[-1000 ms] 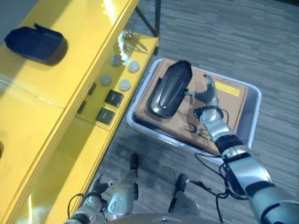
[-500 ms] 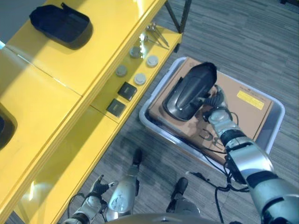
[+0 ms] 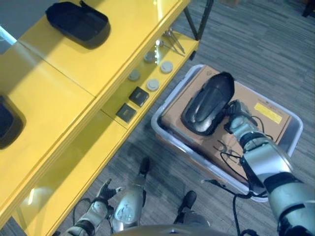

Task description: Move parts from the plastic box to the shelf.

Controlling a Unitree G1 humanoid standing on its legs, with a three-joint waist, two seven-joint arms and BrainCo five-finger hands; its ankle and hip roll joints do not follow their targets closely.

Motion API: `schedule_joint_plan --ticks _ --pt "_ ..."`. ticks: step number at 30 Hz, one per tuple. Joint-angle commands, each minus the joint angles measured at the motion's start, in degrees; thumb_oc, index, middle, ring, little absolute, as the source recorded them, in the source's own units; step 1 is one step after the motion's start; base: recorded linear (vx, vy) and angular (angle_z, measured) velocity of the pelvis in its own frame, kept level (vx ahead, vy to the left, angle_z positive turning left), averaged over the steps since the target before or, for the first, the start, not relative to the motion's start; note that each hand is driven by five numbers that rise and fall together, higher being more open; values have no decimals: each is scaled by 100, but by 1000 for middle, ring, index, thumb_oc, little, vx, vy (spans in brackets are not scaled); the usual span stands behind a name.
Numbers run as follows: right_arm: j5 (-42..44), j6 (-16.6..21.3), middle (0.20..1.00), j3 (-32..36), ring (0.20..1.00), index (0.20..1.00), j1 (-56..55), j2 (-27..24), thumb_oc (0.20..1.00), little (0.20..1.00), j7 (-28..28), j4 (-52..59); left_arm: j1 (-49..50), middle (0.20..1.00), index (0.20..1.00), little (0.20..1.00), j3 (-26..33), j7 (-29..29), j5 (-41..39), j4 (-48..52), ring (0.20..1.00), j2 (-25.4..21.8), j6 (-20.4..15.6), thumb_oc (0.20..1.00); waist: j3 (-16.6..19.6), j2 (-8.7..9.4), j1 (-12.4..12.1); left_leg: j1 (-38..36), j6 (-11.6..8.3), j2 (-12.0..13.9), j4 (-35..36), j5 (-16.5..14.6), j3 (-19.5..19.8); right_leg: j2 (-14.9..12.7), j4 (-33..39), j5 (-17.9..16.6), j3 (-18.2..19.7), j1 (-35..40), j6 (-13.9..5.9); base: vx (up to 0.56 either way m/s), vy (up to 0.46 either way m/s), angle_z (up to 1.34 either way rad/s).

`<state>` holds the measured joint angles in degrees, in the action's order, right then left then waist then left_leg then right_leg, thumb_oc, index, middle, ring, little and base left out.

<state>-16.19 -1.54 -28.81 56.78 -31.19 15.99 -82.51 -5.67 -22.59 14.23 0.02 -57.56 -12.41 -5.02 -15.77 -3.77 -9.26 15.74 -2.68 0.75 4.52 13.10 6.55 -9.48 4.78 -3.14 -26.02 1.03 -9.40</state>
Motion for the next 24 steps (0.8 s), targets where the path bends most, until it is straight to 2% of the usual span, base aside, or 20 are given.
schedule_joint_plan --ticks 1,2,3,4,6,8,11,12,15,17,19,22,24 --pt "-625 -117 200 -455 200 200 -103 -591 200 200 -53 -58 -231 1000 1000 1000 -182 57 -253 133 1000 -16 -263 1000 355 186 -145 -303 -217 -33 48 -618 24 -324 22 -215 451 -236 -185 21 -35 26" --pt "-675 -111 200 -472 200 200 -164 -727 200 200 -79 -5 -240 1000 1000 1000 -175 32 -311 449 1000 -81 -286 1000 387 201 -149 -335 -219 -36 48 -629 46 -325 22 -199 409 -186 -186 28 -57 21" --pt "-799 -99 200 -543 200 200 -171 -1021 200 200 -156 156 -245 1000 1000 1000 -141 -104 -444 1258 1000 -277 -372 1000 505 255 -113 -454 -218 -41 46 -671 48 -309 22 -147 374 -61 -182 25 -45 14" --pt "-800 -101 200 -541 200 200 -174 -1020 200 200 -157 159 -236 1000 1000 1000 -140 -108 -446 1273 1000 -284 -363 1000 503 256 -113 -460 -219 -41 46 -673 48 -309 22 -146 374 -55 -182 30 -37 3" --pt "-848 -63 200 -604 200 200 -168 -1138 200 200 -213 336 -246 1000 1000 1000 -108 -255 -659 1975 1000 -431 -421 1000 591 277 -67 -556 -223 -21 37 -702 23 -308 22 -118 389 42 -172 20 -14 -2" --pt "-557 -2 200 -464 200 200 -129 -1143 200 200 -329 555 -299 1000 1000 1000 -70 -450 -866 2770 1000 -618 -427 1000 672 305 22 -695 -215 19 20 -747 -74 -292 19 -80 431 139 -158 24 -29 -11" --pt "-359 71 200 -419 200 200 -88 -1046 200 200 -385 843 -343 1000 1000 1000 -20 -537 -904 3172 1000 -717 -377 1000 772 352 120 -860 -215 73 12 -796 -238 -274 12 -55 546 206 -141 29 -20 -20" --pt "-283 108 200 -371 200 200 -109 -911 200 200 -368 1095 -424 1000 1000 1000 31 -587 -1121 3310 1000 -682 -351 1000 825 367 224 -980 -220 121 11 -823 -352 -249 -3 -28 635 250 -119 46 -18 -52" --pt "-348 104 200 -443 200 200 -105 -773 200 200 -370 1396 -585 1000 1000 1000 64 -606 -1481 3282 1000 -577 -334 1000 898 383 338 -1099 -231 175 25 -845 -492 -222 -10 -8 748 270 -96 34 -12 -39" --pt "-487 103 200 -596 200 200 -20 -596 200 200 -375 1834 -753 1000 1000 1000 -16 -783 -2712 2950 1000 -223 -266 1000 996 405 544 -1256 -229 242 37 -866 -693 -170 -20 -7 922 272 -67 36 -17 -29" --pt "-550 106 200 -680 200 200 49 -438 200 200 -396 2009 -968 1000 1000 1000 -117 -882 -3295 2677 1000 -48 -230 1000 1052 413 668 -1358 -228 291 48 -891 -815 -135 -24 -9 1062 271 -48 28 -20 -45" --pt "-478 133 200 -708 200 200 98 -261 200 200 -434 2403 -1402 1000 1000 1000 -254 -740 -3242 2313 1000 18 -186 1000 1124 441 811 -1464 -254 369 48 -906 -958 -90 -25 -3 1202 264 -13 19 -30 -44" --pt "-427 145 200 -802 200 200 186 -145 200 200 -442 2772 -1637 1000 1000 1000 -231 -696 -3537 2009 1000 167 -166 1000 1161 464 923 -1530 -259 423 48 -921 -1054 -47 -24 -1 1308 249 4 9 -41 -20"
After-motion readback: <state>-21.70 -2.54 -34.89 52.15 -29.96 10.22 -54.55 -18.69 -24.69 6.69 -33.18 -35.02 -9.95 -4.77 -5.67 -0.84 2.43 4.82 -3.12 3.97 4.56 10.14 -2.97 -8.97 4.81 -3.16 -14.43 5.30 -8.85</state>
